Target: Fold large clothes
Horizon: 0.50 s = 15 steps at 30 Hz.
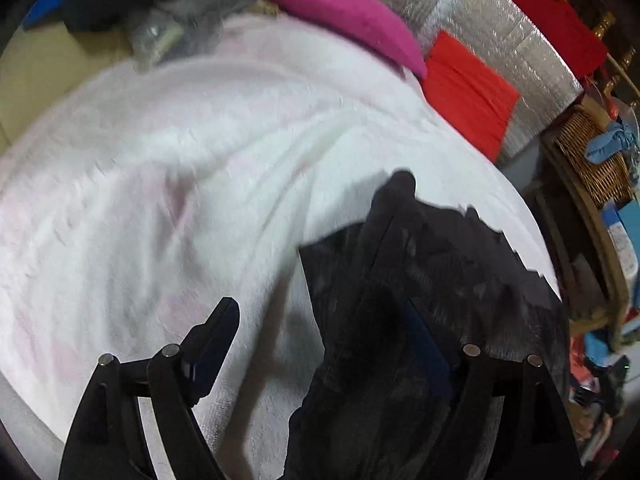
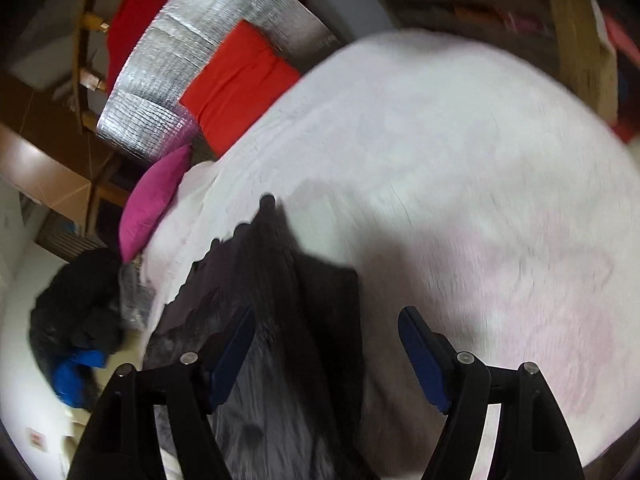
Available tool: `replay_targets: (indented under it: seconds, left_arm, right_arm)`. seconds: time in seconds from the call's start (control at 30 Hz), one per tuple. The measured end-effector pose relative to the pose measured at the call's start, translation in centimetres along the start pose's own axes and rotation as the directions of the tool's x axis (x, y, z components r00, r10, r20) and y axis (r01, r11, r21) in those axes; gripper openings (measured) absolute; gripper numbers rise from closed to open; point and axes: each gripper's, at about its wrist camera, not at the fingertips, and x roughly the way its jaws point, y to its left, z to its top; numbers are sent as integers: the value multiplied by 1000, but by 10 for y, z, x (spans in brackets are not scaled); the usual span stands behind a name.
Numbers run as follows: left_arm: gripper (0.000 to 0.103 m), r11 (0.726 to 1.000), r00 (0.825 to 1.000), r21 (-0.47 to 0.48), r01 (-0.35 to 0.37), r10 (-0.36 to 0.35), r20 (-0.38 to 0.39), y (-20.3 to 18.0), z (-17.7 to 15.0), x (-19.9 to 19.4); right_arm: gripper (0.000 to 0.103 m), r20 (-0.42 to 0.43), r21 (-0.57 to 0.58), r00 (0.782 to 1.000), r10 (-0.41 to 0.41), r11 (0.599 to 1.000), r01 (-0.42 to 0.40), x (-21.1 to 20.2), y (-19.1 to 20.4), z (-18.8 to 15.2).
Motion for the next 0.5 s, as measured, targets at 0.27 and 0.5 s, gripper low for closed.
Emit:
replay_targets:
  seconds: [0.27, 0.5]
  left_arm:
    - [85, 999, 999, 37, 21, -22, 43, -17, -2, -5]
    - [86, 995, 997, 95, 3, 4, -71, -27, -9, 22]
  right_arm:
    - [78, -71, -3, 996, 57, 998, -57, 18, 5, -4]
    - [78, -179, -47, 984, 12, 999, -21, 54, 11, -12]
